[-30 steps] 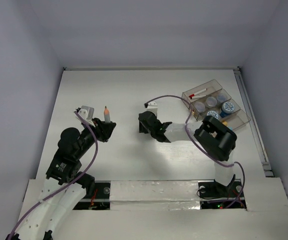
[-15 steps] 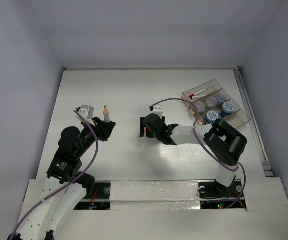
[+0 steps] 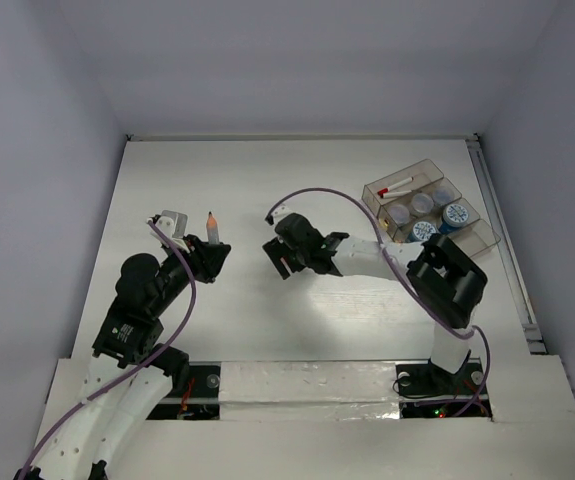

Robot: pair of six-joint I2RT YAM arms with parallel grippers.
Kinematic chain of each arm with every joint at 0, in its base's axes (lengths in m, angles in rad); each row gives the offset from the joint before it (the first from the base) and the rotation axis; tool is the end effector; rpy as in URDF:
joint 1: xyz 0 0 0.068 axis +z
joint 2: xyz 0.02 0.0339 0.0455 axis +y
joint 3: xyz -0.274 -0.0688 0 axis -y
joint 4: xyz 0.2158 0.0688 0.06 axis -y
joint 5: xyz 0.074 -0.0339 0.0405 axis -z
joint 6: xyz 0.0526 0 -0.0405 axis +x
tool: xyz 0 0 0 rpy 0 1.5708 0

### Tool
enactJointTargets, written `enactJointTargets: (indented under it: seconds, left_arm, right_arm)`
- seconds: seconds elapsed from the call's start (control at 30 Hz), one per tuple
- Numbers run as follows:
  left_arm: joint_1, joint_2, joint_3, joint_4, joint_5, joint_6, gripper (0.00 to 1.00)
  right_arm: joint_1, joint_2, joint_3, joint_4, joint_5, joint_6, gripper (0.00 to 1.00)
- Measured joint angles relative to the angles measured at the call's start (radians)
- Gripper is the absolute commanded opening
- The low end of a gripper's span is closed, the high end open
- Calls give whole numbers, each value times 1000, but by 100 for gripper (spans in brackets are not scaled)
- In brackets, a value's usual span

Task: Sort the stationery into containers
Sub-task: Move the pen cap to the center of the board.

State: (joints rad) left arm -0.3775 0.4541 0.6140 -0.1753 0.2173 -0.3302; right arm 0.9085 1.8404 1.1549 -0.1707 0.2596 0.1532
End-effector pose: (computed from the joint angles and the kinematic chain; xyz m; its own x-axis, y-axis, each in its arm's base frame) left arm 0.0912 -0.0484 0.3254 -0.1952 -0.2632 -0.9448 0.5254 0.7854 -0.3273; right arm 0.2442 0.2912 0.1931 -0.5596 -0.4777 -0.6772 -0.5801 0.8094 -0.0916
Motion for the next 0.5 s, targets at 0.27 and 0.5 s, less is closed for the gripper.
enactJointTargets:
  seconds: [0.27,0.5]
  left_arm:
    - [0,-2,0,0,0,0,0]
    - [0,-8,0,0,1,0,0]
  right_arm:
    - [-42,163,175,-27,-112,-151,63]
    - [-52,169,185,-45,-149,-162,56]
